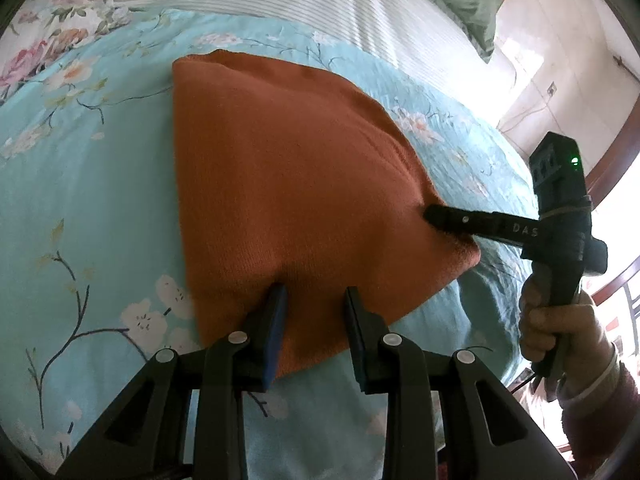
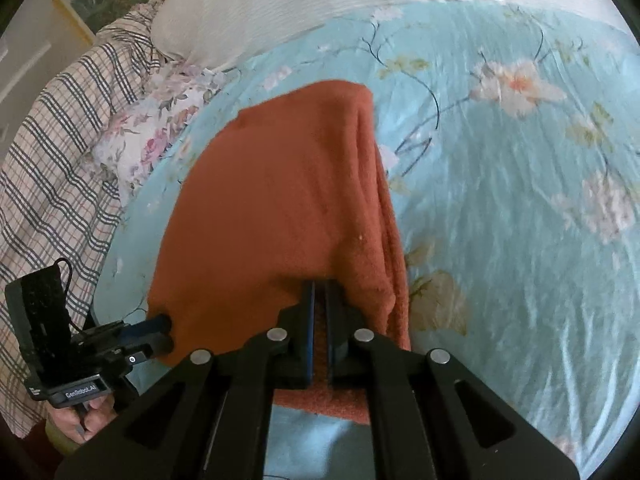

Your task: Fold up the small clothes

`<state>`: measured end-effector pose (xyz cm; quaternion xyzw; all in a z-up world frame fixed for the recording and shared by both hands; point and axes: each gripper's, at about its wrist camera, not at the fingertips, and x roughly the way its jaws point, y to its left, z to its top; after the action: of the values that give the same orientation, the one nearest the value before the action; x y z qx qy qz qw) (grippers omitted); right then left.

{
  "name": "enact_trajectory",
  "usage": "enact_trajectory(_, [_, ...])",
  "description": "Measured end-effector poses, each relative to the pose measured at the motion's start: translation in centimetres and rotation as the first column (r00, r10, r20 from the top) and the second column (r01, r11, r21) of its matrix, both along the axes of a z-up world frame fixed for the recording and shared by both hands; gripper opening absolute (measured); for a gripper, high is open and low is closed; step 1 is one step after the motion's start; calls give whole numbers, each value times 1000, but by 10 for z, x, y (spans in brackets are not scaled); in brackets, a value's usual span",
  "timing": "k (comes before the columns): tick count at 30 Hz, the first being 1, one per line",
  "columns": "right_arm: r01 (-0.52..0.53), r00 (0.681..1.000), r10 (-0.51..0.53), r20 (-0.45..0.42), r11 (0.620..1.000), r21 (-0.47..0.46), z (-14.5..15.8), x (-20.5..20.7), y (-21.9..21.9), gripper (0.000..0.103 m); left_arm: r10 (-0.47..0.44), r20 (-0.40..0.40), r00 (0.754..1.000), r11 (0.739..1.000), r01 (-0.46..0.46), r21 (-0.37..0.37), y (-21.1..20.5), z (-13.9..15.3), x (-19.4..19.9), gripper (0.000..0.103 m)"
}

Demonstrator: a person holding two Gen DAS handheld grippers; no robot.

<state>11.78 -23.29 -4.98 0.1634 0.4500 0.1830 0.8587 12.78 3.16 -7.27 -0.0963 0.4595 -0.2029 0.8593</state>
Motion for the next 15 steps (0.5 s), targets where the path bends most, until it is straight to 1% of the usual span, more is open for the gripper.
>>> enact_trajectory(7, [-15,1000,15,18,1000,7,17,-15,5,7,31,-15,999,999,-31,19,7,12,-14,30])
enact_trajectory(8, [-19,1000,19,22,1000,4,19,-19,5,11,39,-13,999,999,-38,24,8,14,-18,30])
enact_trajectory(9, [-22,999,22,27,1000,1,21,-24,5,17,52,-10,999,998,-51,30,10,17,-23,31])
enact_trajectory(10, [-21,999,21,30,1000,-3,23,-28,5,39,67,-6,998,997,-67,38,12,21,-27,32])
enact_trajectory(11, [-18,999,18,35,1000,-8,25,-32,5,57,77,-3,997,996,-77,44,14,22,-30,36])
enact_trajectory(12, [-15,999,15,48,1000,-12,27,-37,5,58,96,2,995,994,-96,59,16,25,-33,41])
enact_trajectory(14, [-8,998,10,59,1000,-27,30,-46,6,58,124,17,992,988,-125,86,20,29,-38,47])
enact_trajectory(15, [-10,998,11,58,1000,-27,30,-49,6,58,135,29,990,985,-137,102,21,32,-41,52])
